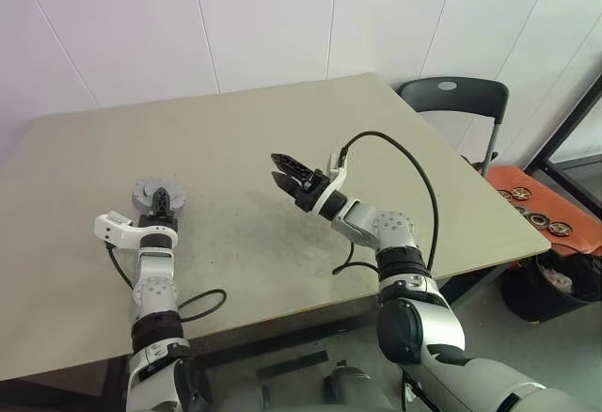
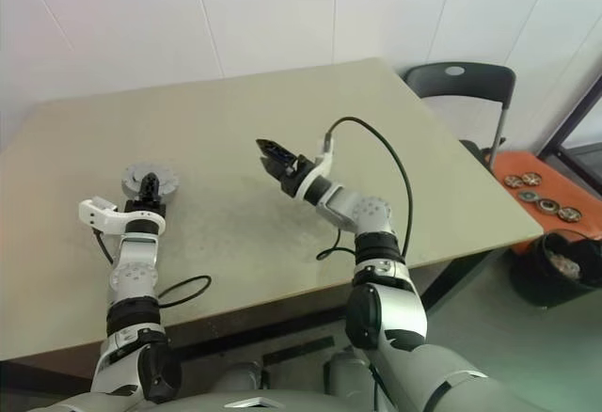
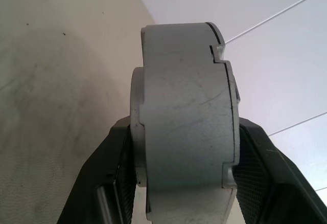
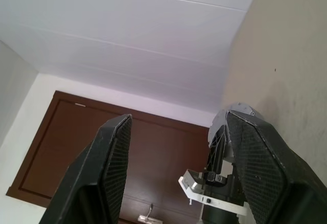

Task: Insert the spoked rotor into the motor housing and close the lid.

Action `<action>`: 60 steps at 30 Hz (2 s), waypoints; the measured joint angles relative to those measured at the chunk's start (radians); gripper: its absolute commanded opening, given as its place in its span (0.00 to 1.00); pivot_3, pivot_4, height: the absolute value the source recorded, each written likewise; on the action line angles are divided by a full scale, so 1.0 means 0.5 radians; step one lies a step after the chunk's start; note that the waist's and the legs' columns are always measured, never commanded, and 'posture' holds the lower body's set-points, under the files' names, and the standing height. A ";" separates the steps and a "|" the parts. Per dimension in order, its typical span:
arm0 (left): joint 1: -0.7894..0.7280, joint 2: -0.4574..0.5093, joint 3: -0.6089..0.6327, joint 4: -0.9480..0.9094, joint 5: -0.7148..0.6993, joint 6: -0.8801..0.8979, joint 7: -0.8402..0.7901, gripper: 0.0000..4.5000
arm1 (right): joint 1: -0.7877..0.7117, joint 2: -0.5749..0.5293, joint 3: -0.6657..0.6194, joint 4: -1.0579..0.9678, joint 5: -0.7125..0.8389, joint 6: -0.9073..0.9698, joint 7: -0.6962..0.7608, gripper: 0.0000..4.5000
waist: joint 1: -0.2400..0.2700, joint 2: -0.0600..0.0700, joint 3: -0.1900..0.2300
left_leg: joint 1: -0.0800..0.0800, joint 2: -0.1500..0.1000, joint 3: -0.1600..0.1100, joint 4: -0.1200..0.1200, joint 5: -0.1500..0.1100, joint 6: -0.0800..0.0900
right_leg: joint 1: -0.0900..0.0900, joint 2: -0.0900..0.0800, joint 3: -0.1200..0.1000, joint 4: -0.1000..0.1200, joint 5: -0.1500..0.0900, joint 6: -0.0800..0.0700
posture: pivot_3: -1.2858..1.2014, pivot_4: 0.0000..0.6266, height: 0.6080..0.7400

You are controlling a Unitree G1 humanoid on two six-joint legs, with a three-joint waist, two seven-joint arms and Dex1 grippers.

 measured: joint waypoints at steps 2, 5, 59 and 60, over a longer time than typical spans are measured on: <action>-0.001 -0.002 0.003 0.018 0.007 -0.003 0.022 0.50 | 0.009 0.000 0.015 -0.015 -0.001 0.000 0.004 0.68 | -0.001 0.000 0.000 | 0.000 0.000 0.000 0.000 0.000 0.000 | 0.000 0.000 0.000 0.001 0.000 0.000 | 0.52 0.00 1.00; -0.013 0.006 0.008 0.109 0.040 -0.042 0.078 0.50 | 0.013 0.000 0.033 -0.031 -0.001 0.001 0.012 0.68 | -0.002 -0.001 0.000 | 0.002 0.000 0.000 0.000 0.000 0.000 | 0.001 0.000 0.000 0.001 0.000 0.000 | 0.52 0.00 1.00; 0.377 0.448 -0.514 -0.500 0.698 -0.612 -0.250 0.99 | 0.274 -0.134 0.609 -0.479 -0.718 -0.643 0.032 0.69 | -0.007 -0.002 -0.003 | 0.004 -0.003 -0.002 -0.006 0.002 -0.005 | -0.001 0.000 0.003 -0.001 0.001 -0.002 | 0.52 0.00 1.00; 0.443 0.479 -0.587 -0.572 0.696 -0.588 -0.383 0.99 | 0.303 -0.163 0.650 -0.520 -0.783 -0.707 0.041 0.69 | -0.006 -0.001 -0.002 | 0.004 -0.003 -0.002 -0.006 0.002 -0.005 | -0.001 0.000 0.004 -0.001 0.001 -0.002 | 0.52 0.00 1.00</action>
